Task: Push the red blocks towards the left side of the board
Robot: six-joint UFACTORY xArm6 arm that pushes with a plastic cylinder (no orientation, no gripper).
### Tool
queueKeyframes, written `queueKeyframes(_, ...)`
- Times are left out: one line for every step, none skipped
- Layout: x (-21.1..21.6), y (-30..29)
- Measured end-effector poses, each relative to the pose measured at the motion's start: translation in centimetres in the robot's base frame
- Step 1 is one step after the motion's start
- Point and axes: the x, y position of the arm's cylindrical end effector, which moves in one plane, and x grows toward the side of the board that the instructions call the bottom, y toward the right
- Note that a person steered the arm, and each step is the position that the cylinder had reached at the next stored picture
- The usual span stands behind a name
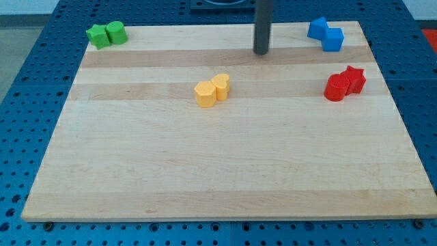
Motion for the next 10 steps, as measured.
queueKeyframes(0.1, 3.7)
queueKeyframes(0.8, 8.6)
queueKeyframes(1.5, 13.9)
queueKeyframes(1.9, 19.1)
queueKeyframes(5.3, 21.9)
queueKeyframes(6.2, 21.3)
queueKeyframes(8.1, 18.6)
queueKeyframes(8.8, 16.0)
queueKeyframes(8.8, 13.6)
queueKeyframes(9.3, 10.5)
